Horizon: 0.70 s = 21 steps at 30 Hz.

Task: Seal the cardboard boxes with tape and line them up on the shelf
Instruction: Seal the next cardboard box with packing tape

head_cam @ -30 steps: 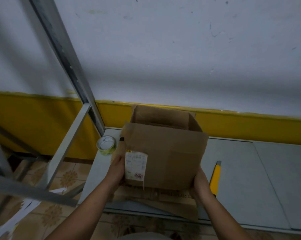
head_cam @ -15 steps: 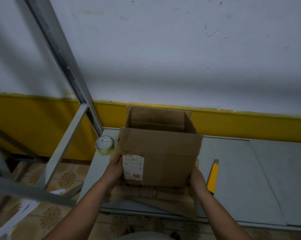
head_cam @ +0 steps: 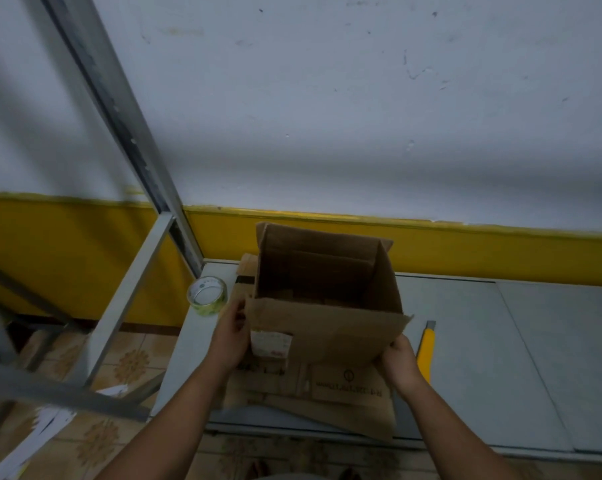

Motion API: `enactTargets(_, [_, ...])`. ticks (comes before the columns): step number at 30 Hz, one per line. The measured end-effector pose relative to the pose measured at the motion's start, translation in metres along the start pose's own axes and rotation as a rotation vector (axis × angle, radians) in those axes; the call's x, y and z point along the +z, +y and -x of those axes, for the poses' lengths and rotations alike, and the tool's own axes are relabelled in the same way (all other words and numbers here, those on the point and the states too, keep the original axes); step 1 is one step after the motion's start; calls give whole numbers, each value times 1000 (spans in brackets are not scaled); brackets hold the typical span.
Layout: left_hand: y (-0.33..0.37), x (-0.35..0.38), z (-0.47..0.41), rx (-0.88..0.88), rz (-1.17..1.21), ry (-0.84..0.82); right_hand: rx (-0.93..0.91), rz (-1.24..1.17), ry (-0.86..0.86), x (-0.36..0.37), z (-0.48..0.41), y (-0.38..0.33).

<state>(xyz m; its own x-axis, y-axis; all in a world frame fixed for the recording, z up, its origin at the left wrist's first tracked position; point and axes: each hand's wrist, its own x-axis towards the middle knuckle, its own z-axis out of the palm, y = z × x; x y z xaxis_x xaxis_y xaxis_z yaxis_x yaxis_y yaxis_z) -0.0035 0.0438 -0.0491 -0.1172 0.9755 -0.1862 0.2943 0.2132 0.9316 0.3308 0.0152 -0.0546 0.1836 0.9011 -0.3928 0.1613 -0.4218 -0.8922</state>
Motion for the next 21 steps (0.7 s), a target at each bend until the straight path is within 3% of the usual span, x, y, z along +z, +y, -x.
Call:
enactTargets(4, [20,-4,-3,-122,148,31,-60,-60,44,-2,8,-15])
enactTargets(8, [26,9,-5,-350,312,21,92,-237,8,0,0,-23])
enactTargets(12, [40,4,-13,-343,353,11,137,-193,-70,-7,-5,-44])
enactTargets(15, [55,-13,-23,-371,312,-138,96,-215,-170,-19,-4,-61])
enactTargets(18, [74,-24,-28,-292,272,-281,65,-212,-194,-29,-7,-79])
enactTargets(21, [95,-23,-26,-219,319,-323,2,-217,-247,-28,-14,-85])
